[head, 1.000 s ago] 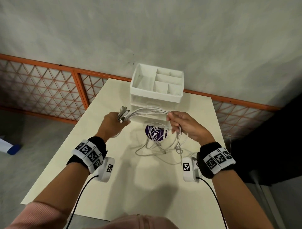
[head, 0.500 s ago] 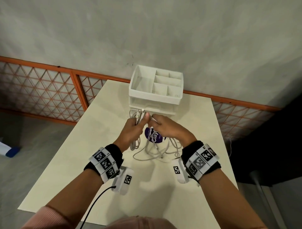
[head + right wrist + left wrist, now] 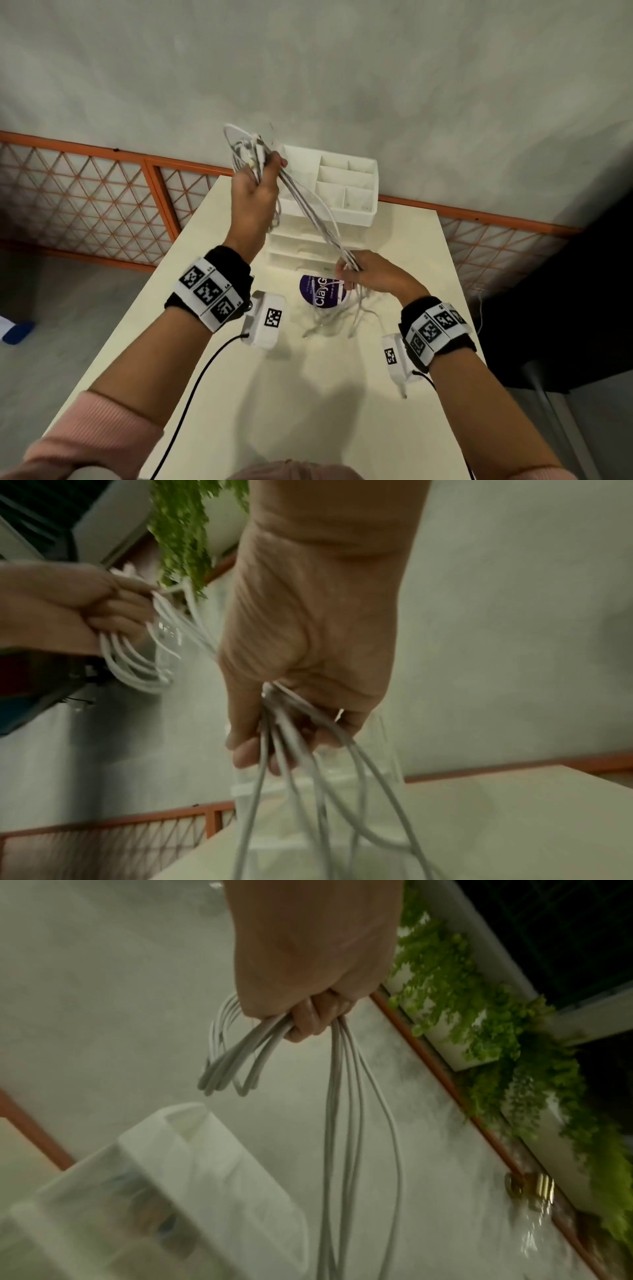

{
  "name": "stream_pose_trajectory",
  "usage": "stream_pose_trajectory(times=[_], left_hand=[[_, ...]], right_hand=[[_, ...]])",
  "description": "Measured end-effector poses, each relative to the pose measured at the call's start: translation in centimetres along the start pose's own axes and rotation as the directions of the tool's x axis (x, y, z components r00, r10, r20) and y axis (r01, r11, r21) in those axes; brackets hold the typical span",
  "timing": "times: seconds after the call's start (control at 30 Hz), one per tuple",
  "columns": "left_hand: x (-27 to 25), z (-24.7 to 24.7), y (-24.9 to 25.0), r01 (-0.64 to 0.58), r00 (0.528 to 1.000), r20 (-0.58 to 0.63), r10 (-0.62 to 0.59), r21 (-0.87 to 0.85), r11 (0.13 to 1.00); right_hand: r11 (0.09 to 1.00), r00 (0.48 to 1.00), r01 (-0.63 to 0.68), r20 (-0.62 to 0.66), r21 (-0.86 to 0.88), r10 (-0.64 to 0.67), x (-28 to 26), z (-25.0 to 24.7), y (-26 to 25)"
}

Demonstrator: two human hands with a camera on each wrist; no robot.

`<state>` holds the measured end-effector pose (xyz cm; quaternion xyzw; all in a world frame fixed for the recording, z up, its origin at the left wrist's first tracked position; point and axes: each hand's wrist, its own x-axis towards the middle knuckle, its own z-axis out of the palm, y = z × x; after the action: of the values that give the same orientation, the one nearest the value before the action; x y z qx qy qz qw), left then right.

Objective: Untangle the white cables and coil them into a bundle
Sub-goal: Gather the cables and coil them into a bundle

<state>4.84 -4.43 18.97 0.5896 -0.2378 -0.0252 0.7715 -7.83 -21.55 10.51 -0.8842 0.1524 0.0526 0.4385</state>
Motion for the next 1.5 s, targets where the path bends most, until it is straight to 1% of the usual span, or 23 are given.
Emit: stream_pose_trajectory(times=[0.1, 0.2, 0.27, 0.3, 0.37, 0.4, 0.47, 0.5, 0.53, 0.57, 0.63, 0.67, 0.73, 0.8, 0.83, 0.9, 0.97, 1.07, 1.17, 1.23, 1.3, 1.4, 1.5], left_hand=[[0.8, 0.1, 0.9, -0.018, 0.999, -0.031, 0.018, -0.012, 1.0], [0.3, 0.1, 0.0, -0.023, 0.999, -0.028, 0.023, 0.014, 1.0], [0.0, -0.3, -0.8, -0.016, 0.999, -0.039, 0.017, 0.029, 0.999], [-0.2, -0.6, -1.1, -0.009, 0.999, -0.045, 0.01, 0.039, 0.999], [-0.4, -0.9, -1.6, 0.007, 0.998, -0.056, -0.004, 0.056, 0.998], [-0.6, -1.0, -1.7, 0.014, 0.998, -0.062, -0.01, 0.065, 0.998], [-1.0, -1.2, -1.8, 0.03, 0.997, -0.068, -0.025, 0.078, 0.997], [-1.1, -1.3, -1.9, 0.046, 0.997, -0.061, -0.041, 0.083, 0.995], [-1.1, -1.5, -2.0, 0.07, 0.997, -0.041, -0.066, 0.096, 0.993], [-1.2, -1.6, -2.2, 0.099, 0.995, -0.007, -0.099, 0.129, 0.987], [-1.5, -1.8, -2.8, 0.158, 0.977, 0.1, -0.191, 0.269, 0.95], [-1.7, -2.0, -3.1, 0.178, 0.956, 0.162, -0.246, 0.349, 0.92], [-2.5, -2.3, -3.9, 0.201, 0.892, 0.278, -0.357, 0.462, 0.864], [-3.2, -2.5, -4.4, 0.22, 0.815, 0.35, -0.463, 0.551, 0.805], [-3.4, -2.5, -4.5, 0.228, 0.787, 0.361, -0.5, 0.584, 0.779], [-3.7, -2.4, -4.2, 0.267, 0.759, 0.375, -0.532, 0.567, 0.779], [-3.8, -2.1, -3.4, 0.31, 0.74, 0.43, -0.516, 0.463, 0.83], [-3.8, -1.6, -2.2, 0.308, 0.762, 0.477, -0.438, 0.328, 0.893], [-3.6, -0.9, -1.6, 0.384, 0.792, 0.441, -0.422, 0.177, 0.906], [-3.5, -0.3, -1.3, 0.446, 0.803, 0.426, -0.416, 0.034, 0.895], [-3.4, 0.0, -1.2, 0.494, 0.812, 0.419, -0.406, -0.123, 0.861], [-2.9, -0.8, -1.5, 0.494, 0.859, 0.304, -0.412, -0.283, 0.822], [-2.6, -3.0, -3.3, 0.476, 0.872, 0.069, -0.485, -0.357, 0.804]], right_hand=[[0.997, 0.998, -0.055, -0.028, 0.062, 0.057, -0.3, 0.3, 1.4], [0.991, 0.991, -0.132, -0.01, 0.023, 0.132, -0.7, 0.5, 1.9], [0.98, 0.97, -0.198, -0.146, -0.017, 0.194, -0.6, 0.3, 2.5], [0.974, 0.935, -0.219, -0.298, -0.055, 0.193, -0.6, 0.1, 2.7], [0.969, 0.792, -0.236, -0.592, -0.07, 0.15, -0.5, -0.6, 3.0], [0.973, 0.72, -0.221, -0.684, -0.06, 0.121, -0.7, -0.9, 3.0], [0.978, 0.641, -0.198, -0.763, -0.061, 0.082, -1.0, -1.2, 2.8], [0.973, 0.634, -0.222, -0.768, -0.068, 0.091, -1.1, -1.3, 2.7], [0.959, 0.657, -0.271, -0.744, -0.086, 0.119, -1.1, -1.3, 2.8], [0.932, 0.711, -0.339, -0.683, -0.125, 0.167, -1.3, -1.4, 2.8], [0.83, 0.846, -0.478, -0.405, -0.287, 0.347, -1.6, -1.4, 3.5], [0.772, 0.861, -0.509, -0.224, -0.381, 0.457, -1.9, -1.2, 3.8], [0.684, 0.796, -0.505, 0.022, -0.526, 0.605, -2.5, -0.9, 4.1], [0.652, 0.746, -0.519, 0.079, -0.553, 0.661, -2.8, -0.7, 3.4], [0.66, 0.745, -0.526, 0.084, -0.537, 0.662, -2.7, -0.6, 2.9], [0.687, 0.777, -0.505, 0.07, -0.522, 0.625, -2.5, -0.8, 1.4], [0.694, 0.814, -0.478, 0.026, -0.539, 0.581, -2.5, -1.4, -0.6], [0.739, 0.866, -0.426, 0.002, -0.522, 0.5, -3.1, -2.1, -4.3], [0.929, 0.972, -0.205, 0.046, -0.309, 0.229, -3.2, -1.4, -7.4], [0.98, 0.985, -0.042, 0.158, -0.192, 0.074, -2.8, 0.4, -8.5], [0.99, 0.969, 0.052, 0.248, -0.132, -0.017, -2.1, 2.7, -8.6], [0.991, 0.967, 0.123, 0.228, -0.042, -0.11, -1.5, 4.3, -7.6], [0.979, 0.98, 0.176, 0.073, 0.105, -0.184, -2.1, 3.4, -7.1]])
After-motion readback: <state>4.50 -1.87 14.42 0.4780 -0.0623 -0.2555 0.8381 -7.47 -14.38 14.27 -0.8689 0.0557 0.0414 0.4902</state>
